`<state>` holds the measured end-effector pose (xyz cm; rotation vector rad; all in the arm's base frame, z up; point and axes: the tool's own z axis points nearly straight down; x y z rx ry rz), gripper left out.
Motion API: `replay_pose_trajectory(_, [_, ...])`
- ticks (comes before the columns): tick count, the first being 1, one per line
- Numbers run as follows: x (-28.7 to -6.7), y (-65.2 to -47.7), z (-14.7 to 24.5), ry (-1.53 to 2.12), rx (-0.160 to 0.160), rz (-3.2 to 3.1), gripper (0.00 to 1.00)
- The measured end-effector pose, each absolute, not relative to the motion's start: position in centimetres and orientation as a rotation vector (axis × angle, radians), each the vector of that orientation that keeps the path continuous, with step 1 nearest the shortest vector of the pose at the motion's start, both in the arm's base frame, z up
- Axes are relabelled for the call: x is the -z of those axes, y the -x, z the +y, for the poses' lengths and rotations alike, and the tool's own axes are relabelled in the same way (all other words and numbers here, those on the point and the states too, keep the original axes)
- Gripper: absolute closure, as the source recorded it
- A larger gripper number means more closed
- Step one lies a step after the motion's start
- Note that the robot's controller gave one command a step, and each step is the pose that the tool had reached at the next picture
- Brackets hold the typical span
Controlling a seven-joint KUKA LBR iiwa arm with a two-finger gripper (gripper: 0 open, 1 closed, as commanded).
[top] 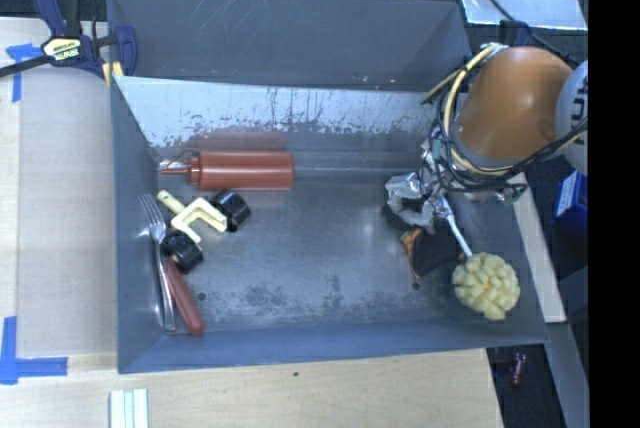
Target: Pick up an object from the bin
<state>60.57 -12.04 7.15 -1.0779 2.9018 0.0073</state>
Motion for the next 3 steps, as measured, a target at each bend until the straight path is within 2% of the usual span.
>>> replay_pose_trajectory(1, [-7.07,-60.93,-13.01,1.074,-0.026,2.907,1.0])
replay_pose_trajectory(2, [-7.15,-60.48,-13.18,1.067,-0.027,2.898,1.0])
replay_pose_trajectory(3, [-6.93,-60.99,-12.54,1.559,-0.047,2.68,1.0])
